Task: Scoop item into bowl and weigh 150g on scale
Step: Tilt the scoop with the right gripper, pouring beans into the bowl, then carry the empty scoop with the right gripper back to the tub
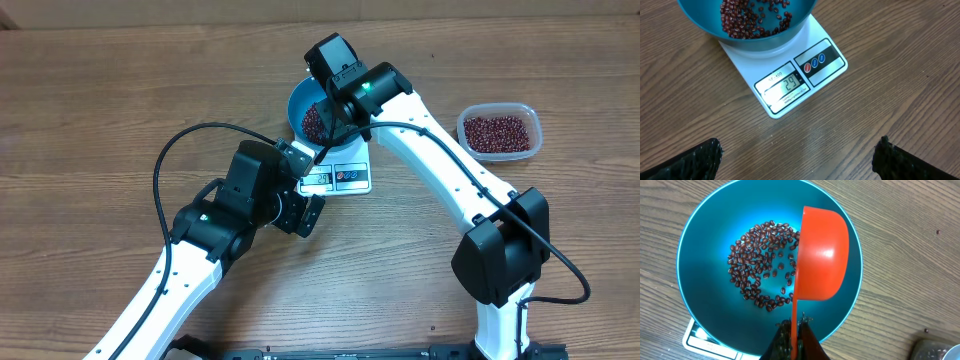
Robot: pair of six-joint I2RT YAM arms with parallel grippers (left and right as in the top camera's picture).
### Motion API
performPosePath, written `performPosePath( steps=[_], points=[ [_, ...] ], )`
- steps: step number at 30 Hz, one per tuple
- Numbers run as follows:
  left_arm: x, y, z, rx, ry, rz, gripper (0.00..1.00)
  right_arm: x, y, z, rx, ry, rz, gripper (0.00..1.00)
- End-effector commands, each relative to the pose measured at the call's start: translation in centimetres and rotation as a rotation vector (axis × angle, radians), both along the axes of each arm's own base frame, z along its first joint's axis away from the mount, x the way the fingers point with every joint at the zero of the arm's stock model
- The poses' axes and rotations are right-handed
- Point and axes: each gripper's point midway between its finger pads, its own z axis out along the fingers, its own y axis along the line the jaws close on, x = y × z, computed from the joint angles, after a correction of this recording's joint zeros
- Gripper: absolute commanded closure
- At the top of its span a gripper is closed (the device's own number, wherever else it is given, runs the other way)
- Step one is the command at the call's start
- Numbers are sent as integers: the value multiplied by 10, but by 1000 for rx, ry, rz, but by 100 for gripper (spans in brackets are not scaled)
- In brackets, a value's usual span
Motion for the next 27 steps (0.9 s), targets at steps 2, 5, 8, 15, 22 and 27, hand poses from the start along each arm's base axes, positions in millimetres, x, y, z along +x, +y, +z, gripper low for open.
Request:
performPosePath(
  steps=[2,5,8,15,22,27],
  points=[
    [5,1,7,1,-22,3,1,2,3,38,117,-40,19,96],
    [5,1,7,1,-22,3,0,3,-4,47,199,-14,19,96],
    [5,1,7,1,-22,3,1,4,-13,64,315,8,31,96],
    [5,1,7,1,-22,3,0,4,-77,109,504,13,-4,96],
    [5,1,7,1,-22,3,1,-2,-178,108,513,54,-193,96],
    [5,1,7,1,-22,2,0,-22,-250,83,384,130,-389,96]
  ],
)
